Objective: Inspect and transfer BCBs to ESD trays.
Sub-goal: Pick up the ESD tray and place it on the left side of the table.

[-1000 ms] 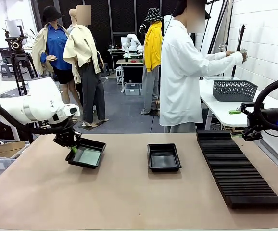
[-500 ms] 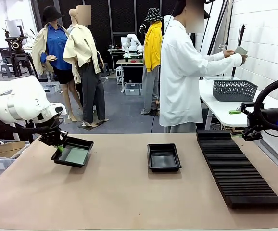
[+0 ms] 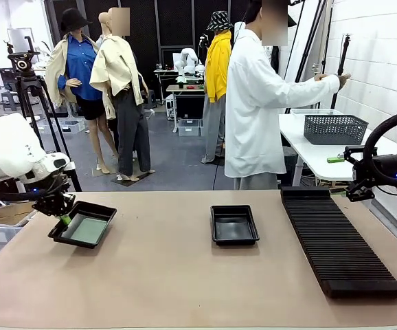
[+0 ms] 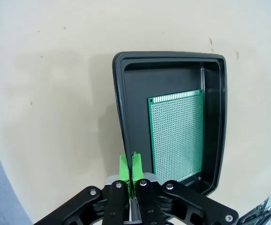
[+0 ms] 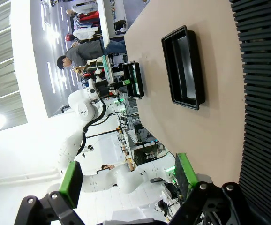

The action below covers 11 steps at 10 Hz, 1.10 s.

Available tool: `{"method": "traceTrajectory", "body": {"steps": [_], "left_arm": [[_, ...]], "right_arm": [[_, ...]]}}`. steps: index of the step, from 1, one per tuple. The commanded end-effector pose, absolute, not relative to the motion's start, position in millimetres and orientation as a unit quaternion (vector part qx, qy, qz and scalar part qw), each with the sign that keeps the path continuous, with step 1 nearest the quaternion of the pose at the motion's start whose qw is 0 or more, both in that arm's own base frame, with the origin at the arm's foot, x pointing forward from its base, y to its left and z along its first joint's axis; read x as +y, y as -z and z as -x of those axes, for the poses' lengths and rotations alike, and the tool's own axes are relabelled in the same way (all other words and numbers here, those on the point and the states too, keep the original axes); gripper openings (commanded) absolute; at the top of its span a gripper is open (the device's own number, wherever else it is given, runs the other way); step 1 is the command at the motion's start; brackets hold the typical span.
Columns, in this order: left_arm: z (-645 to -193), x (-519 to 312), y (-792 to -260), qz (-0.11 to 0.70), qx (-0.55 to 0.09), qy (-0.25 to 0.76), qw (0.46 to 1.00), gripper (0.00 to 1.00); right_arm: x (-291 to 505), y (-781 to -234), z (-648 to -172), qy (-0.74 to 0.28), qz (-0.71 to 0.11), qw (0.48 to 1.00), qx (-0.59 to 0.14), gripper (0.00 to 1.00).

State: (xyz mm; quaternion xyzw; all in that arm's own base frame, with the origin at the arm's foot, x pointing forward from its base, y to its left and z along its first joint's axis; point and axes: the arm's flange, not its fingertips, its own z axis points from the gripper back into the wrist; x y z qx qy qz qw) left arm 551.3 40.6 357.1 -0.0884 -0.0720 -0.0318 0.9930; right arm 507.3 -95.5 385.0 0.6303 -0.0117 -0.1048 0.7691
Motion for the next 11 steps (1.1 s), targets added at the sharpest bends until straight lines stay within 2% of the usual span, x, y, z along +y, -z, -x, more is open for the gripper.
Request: {"method": "traceTrajectory", "body": {"steps": [1, 6, 11], "left_arm": [[-542.3, 62.0, -350.8, 0.108, -0.091, 0.040, 0.989, 0.00], [-536.4, 111.0, -347.1, 0.137, -0.095, 0.019, 0.986, 0.00], [-536.7, 125.9, -350.2, 0.144, -0.093, 0.011, 0.985, 0.00]], "right_arm": [[-94.2, -387.1, -508.9, 0.104, -0.631, 0.769, -0.009, 1.00], [-94.2, -387.1, -508.9, 0.104, -0.631, 0.769, -0.009, 1.00], [-94.2, -387.1, -508.9, 0.104, -0.631, 0.769, -0.009, 1.00]]}}
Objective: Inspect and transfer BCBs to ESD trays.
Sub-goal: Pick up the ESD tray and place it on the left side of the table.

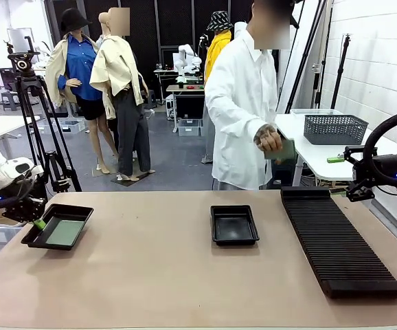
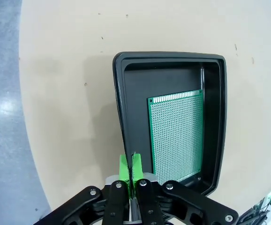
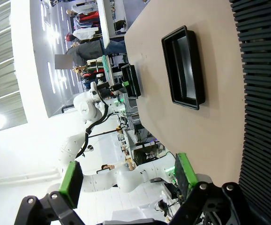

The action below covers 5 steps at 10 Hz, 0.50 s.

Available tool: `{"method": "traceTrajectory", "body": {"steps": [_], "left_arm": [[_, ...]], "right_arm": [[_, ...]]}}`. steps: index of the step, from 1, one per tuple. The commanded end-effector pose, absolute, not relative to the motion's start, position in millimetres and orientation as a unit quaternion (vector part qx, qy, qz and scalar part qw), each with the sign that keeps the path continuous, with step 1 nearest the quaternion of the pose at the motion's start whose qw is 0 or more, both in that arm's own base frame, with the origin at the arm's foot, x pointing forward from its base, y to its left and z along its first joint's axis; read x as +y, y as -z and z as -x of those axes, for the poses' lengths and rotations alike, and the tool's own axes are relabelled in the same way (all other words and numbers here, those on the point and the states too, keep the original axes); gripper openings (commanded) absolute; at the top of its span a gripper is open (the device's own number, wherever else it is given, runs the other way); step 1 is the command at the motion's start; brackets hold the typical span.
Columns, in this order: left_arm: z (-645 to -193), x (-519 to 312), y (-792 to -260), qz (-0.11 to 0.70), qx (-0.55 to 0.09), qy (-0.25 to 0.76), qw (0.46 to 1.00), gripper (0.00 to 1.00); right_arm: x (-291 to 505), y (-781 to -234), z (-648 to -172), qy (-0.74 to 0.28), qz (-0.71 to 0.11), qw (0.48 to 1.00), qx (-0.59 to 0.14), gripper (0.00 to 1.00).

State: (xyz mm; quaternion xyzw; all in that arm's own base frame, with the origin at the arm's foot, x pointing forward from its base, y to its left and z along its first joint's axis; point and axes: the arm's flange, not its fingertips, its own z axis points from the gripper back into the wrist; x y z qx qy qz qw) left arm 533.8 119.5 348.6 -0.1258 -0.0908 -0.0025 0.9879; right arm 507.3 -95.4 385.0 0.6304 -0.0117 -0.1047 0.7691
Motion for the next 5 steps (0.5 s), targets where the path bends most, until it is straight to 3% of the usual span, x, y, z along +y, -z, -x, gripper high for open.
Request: {"method": "traceTrajectory", "body": {"steps": [1, 5], "left_arm": [[-537.2, 126.3, -349.9, 0.145, -0.092, 0.011, 0.985, 0.00], [-538.5, 126.9, -350.3, 0.150, -0.087, 0.014, 0.985, 0.00]], "right_arm": [[-94.2, -387.1, -508.9, 0.104, -0.631, 0.769, -0.009, 1.00], [-94.2, -387.1, -508.9, 0.104, -0.631, 0.769, -0.009, 1.00]]}}
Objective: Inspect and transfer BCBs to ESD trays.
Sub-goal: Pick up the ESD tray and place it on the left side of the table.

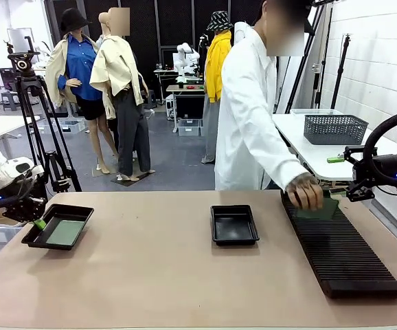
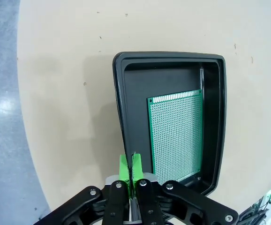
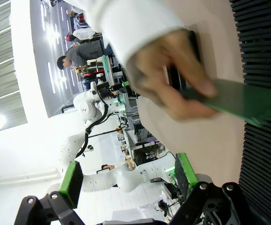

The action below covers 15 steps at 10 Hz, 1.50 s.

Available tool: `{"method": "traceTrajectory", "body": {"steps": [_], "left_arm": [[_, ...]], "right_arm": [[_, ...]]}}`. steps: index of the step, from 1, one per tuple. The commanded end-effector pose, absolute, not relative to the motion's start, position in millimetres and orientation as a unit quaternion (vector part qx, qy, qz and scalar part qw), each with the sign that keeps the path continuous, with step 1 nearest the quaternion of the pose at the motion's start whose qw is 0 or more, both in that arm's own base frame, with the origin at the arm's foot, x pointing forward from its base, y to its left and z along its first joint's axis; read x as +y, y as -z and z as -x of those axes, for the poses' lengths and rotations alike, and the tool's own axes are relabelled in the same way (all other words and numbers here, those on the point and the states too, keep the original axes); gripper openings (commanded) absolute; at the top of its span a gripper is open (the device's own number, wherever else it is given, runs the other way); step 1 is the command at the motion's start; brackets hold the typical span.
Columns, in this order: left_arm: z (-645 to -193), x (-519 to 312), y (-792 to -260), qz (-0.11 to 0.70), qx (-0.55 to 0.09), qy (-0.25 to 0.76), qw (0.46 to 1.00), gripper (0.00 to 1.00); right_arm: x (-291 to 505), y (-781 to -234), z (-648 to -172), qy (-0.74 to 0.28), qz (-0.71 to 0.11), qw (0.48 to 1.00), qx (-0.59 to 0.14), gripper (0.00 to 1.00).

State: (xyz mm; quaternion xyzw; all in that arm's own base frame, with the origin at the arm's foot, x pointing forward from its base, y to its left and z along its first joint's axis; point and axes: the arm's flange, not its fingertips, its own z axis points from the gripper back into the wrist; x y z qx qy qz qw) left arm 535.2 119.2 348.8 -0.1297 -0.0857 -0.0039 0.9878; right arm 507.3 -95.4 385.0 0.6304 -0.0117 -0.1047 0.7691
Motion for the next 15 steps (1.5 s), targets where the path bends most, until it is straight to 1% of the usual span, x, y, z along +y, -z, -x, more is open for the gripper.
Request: {"method": "traceTrajectory", "body": {"steps": [1, 5, 6, 12, 15], "left_arm": [[-538.5, 127.3, -351.1, 0.154, -0.085, 0.014, 0.984, 0.14], [-539.0, 126.5, -360.0, 0.170, -0.091, 0.000, 0.981, 0.93], [-538.6, 125.7, -365.9, 0.180, -0.090, -0.006, 0.979, 1.00], [-531.0, 117.7, -402.6, 0.195, -0.117, -0.028, 0.973, 1.00], [-532.1, 115.8, -405.6, 0.191, -0.119, -0.032, 0.974, 1.00]], "right_arm": [[-94.2, -387.1, -508.9, 0.104, -0.631, 0.769, -0.009, 1.00], [-94.2, -387.1, -508.9, 0.104, -0.631, 0.769, -0.009, 1.00], [-94.2, -387.1, -508.9, 0.104, -0.631, 0.769, -0.009, 1.00], [-94.2, -387.1, -508.9, 0.104, -0.631, 0.769, -0.009, 1.00], [-94.2, -387.1, -508.9, 0.104, -0.631, 0.769, -0.009, 1.00]]}}
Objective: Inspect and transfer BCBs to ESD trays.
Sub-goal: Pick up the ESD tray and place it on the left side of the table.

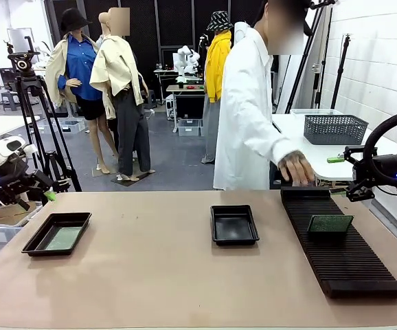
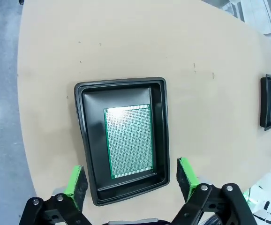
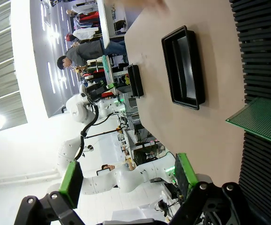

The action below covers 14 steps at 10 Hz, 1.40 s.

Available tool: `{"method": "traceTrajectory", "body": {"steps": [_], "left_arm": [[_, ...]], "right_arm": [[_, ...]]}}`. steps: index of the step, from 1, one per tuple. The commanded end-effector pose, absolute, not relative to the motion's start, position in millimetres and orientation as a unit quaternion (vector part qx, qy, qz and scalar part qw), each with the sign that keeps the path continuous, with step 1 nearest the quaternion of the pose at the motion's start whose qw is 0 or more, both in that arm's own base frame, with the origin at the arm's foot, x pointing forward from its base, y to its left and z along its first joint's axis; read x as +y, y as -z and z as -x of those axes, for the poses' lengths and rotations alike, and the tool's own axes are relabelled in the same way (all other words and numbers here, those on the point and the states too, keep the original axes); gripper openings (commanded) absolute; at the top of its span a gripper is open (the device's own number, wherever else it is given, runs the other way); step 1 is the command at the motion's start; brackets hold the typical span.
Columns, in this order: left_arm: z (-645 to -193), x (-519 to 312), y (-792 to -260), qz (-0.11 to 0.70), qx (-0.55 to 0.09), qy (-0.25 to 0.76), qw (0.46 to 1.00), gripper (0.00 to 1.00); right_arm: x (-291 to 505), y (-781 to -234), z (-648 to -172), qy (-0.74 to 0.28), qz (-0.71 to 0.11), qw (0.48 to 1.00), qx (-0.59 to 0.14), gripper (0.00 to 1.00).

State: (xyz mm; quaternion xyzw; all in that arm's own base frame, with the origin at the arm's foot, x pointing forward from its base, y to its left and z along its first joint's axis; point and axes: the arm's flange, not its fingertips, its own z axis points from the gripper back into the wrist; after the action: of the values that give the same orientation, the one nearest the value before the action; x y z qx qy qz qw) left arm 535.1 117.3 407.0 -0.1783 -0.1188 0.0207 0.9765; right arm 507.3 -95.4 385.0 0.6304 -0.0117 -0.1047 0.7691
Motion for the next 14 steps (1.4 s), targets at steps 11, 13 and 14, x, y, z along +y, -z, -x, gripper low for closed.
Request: {"method": "traceTrajectory", "body": {"steps": [11, 13, 14], "left_arm": [[-535.1, 117.3, -407.0, 0.178, -0.119, -0.021, 0.977, 1.00], [-535.1, 117.3, -407.0, 0.178, -0.119, -0.021, 0.977, 1.00], [-535.1, 117.3, -407.0, 0.178, -0.119, -0.021, 0.977, 1.00]], "right_arm": [[-94.2, -387.1, -508.9, 0.104, -0.631, 0.769, -0.009, 1.00], [-94.2, -387.1, -508.9, 0.104, -0.631, 0.769, -0.009, 1.00], [-94.2, -387.1, -508.9, 0.104, -0.631, 0.769, -0.009, 1.00]]}}
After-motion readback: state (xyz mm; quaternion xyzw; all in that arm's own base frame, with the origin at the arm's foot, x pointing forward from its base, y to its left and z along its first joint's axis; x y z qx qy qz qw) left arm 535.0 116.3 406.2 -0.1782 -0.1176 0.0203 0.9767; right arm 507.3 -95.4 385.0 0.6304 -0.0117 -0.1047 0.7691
